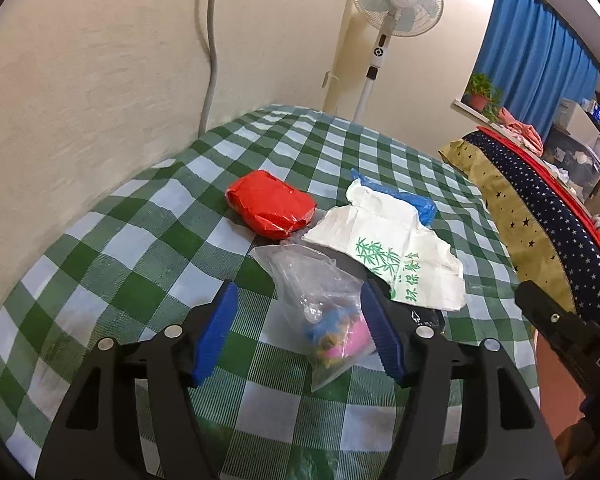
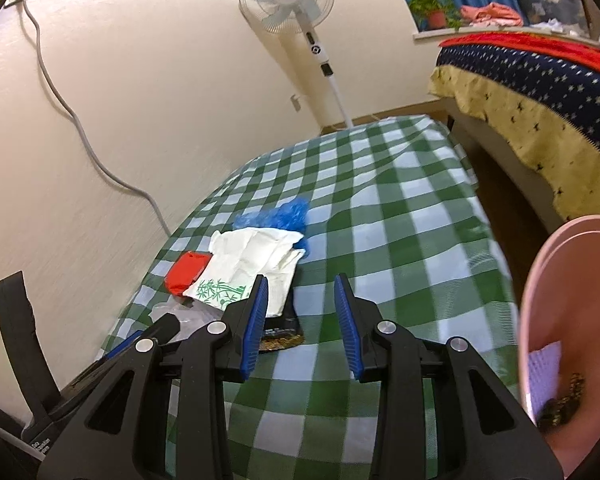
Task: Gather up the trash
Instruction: 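Grasp clear plastic bag with left tool while right tool grasps white printed bag, then carry both bags over the pink bin and open both tools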
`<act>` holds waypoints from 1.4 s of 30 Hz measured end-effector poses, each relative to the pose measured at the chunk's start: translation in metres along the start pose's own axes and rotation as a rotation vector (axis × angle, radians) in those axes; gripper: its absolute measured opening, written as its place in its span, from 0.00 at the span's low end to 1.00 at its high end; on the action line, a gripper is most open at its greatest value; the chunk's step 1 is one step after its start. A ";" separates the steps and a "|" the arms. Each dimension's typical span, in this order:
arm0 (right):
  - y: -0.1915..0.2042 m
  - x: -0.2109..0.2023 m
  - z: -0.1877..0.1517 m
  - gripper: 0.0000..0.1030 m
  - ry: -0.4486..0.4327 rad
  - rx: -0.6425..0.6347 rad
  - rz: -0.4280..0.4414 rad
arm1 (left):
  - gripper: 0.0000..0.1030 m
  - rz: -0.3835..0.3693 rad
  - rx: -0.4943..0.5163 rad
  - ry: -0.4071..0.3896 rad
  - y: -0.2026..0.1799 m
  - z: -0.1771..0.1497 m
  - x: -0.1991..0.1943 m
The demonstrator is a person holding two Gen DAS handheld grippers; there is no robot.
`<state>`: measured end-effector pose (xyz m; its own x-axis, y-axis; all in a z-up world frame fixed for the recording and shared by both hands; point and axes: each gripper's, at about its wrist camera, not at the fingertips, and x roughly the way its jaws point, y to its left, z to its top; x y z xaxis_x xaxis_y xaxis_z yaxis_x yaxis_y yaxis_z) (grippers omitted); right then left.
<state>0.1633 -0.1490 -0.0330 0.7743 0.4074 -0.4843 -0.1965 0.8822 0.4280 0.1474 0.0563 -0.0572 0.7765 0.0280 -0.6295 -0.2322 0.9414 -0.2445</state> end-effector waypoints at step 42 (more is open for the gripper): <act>0.034 -0.016 0.004 0.01 0.050 -0.098 0.078 | 0.21 -0.048 0.030 -0.013 -0.002 0.008 -0.023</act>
<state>0.1469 -0.1267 -0.0080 0.7235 0.4849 -0.4912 -0.3145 0.8651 0.3908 0.1349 0.0560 -0.0367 0.7936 -0.0129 -0.6083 -0.1773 0.9515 -0.2516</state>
